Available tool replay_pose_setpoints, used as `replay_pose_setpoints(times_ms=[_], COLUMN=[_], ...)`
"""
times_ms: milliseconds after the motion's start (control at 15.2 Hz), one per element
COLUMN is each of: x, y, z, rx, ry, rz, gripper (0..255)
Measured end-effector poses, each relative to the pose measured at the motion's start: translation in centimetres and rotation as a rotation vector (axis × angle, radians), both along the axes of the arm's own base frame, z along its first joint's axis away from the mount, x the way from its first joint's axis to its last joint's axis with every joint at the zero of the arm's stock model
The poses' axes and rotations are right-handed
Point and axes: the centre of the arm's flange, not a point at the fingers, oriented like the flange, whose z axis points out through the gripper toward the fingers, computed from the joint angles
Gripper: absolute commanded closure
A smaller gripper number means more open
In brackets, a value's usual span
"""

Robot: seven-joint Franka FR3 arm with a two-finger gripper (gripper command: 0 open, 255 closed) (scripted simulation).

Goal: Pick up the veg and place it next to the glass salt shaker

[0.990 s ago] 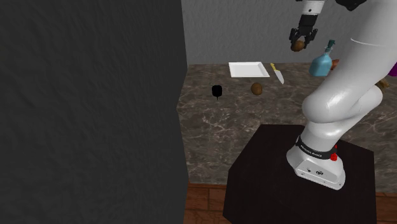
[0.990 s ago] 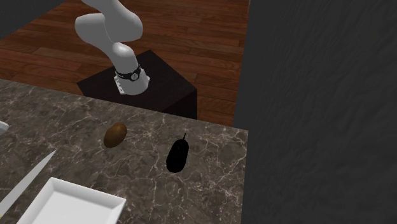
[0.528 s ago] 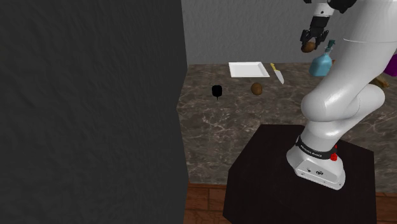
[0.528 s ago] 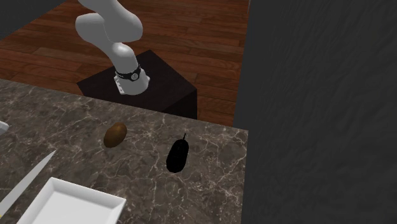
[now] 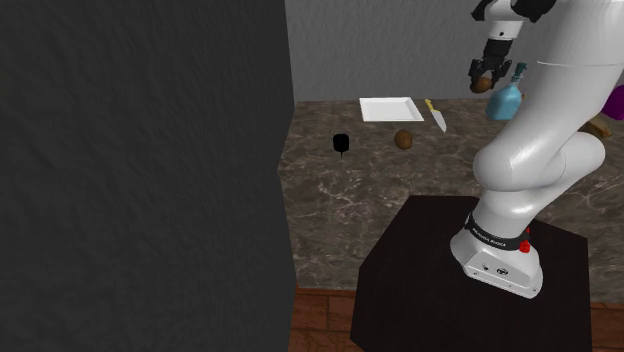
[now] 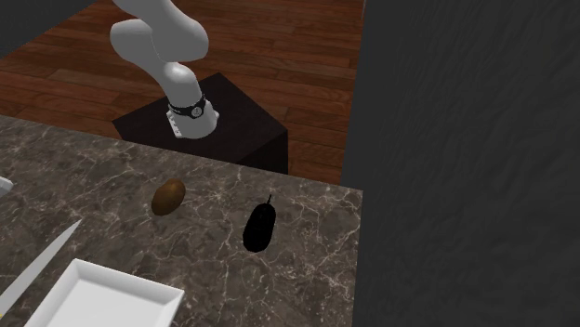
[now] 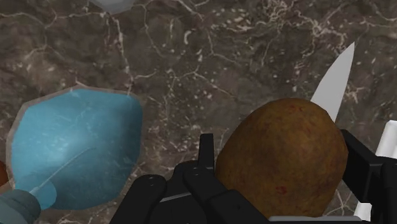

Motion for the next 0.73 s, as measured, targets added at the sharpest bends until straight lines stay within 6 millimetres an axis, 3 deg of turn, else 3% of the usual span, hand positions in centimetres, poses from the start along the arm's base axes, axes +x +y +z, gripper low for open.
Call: replay_pose_setpoints(times_ms=[726], x=[0.1], y=[-0.2], z=[-5.8], rx=[0.000], ry=[0.000], rz=[0.000], gripper=[255])
